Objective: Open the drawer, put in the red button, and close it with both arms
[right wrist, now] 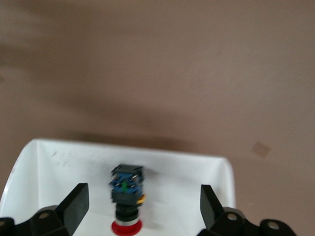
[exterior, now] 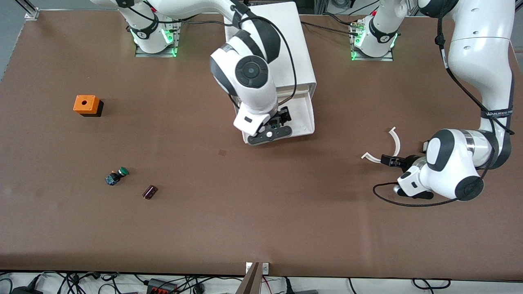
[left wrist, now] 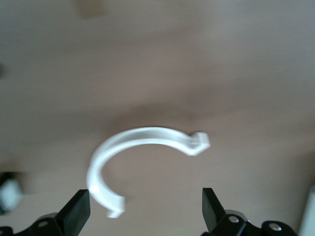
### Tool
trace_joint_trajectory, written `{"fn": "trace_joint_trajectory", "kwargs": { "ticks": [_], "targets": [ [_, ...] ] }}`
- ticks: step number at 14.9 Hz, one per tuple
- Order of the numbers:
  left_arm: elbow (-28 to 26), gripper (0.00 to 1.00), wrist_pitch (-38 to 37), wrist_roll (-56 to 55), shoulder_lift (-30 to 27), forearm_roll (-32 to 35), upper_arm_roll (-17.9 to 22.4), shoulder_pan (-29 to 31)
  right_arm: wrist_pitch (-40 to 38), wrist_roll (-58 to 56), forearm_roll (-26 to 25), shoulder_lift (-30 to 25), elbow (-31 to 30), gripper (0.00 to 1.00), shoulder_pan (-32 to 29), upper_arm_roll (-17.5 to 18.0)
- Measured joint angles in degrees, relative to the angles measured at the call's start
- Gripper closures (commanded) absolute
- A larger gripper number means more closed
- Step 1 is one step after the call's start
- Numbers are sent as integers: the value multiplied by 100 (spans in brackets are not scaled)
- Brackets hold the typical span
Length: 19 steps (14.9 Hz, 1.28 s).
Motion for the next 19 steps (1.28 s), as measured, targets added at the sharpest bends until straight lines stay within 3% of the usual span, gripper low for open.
{"fn": "trace_joint_trajectory", "kwargs": {
  "ticks": [7, 13, 19],
  "targets": [
    [27, 0, 435, -1844, -63, -83, -1207, -179, -941, -670, -14, -462, 13, 0, -1406, -337],
    [15, 0, 1476, -3295, -66, -81, -1308, -1333, -1505, -1646, -15, -725, 14, 0, -2922, -354],
    [-48, 0, 1638, -3662, -67, 71, -1309, -1930, -1538, -2022, -17, -896, -8, 0, -3375, -512]
  ]
}}
